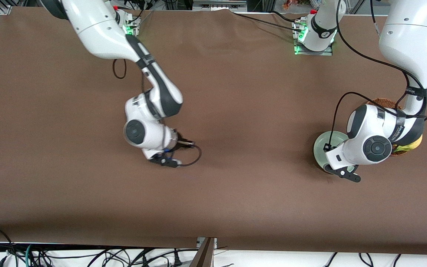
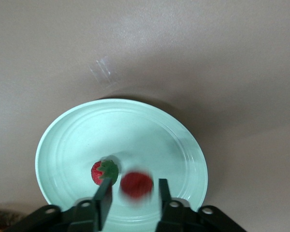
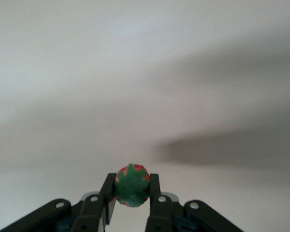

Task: Collect all strawberries into plate
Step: 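Carry the strawberry to the plate while the right gripper lifts the last strawberry, then release the strawberry on the plate while the right gripper sets one mid-table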

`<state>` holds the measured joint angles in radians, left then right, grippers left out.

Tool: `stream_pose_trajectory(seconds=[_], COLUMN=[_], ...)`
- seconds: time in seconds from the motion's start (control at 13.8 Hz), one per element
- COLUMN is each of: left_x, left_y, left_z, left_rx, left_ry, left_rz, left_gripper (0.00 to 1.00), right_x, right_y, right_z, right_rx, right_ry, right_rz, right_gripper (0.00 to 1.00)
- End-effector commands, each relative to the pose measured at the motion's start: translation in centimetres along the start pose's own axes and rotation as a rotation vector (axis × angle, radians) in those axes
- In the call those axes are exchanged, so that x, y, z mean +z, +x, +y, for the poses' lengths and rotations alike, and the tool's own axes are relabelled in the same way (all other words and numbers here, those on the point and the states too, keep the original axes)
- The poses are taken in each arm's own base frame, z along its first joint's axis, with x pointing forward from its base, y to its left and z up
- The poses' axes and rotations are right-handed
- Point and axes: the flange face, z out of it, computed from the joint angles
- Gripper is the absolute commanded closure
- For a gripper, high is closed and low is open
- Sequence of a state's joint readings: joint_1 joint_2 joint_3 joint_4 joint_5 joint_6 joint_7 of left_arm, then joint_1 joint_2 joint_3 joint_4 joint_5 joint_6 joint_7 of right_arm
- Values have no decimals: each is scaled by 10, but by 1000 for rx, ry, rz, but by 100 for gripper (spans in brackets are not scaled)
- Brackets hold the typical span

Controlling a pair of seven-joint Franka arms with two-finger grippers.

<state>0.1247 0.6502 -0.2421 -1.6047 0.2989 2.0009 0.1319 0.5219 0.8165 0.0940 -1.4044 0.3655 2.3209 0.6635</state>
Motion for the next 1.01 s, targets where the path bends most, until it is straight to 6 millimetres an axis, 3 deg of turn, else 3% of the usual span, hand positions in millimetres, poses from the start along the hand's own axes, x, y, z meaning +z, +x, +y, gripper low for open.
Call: stream_pose_trajectory(seconds=[0.0,0.14,0.43,0.51,0.58,0.65,0.94], left_x=[3,2,-1,-1,-1,-1,-3], left_y=[-2,-2,-1,-1,0,0,1], left_z=[-2,0,4,5,6,6,13], left_rx=[29,31,36,37,38,38,33], left_ry=[16,16,14,12,13,13,1], left_rz=[-10,-11,-9,-8,-8,-8,-6], left_gripper=[0,0,0,0,0,0,0], right_x=[49,78,96,97,98,99,74], right_y=[-49,-88,-133,-137,-144,-152,-118], right_z=[-57,-88,-123,-126,-130,-134,-125], right_rx=[91,142,199,207,209,189,192], right_ry=[105,163,226,241,262,269,212], right_rz=[70,90,85,90,98,109,137], right_gripper=[76,76,75,63,15,0,0])
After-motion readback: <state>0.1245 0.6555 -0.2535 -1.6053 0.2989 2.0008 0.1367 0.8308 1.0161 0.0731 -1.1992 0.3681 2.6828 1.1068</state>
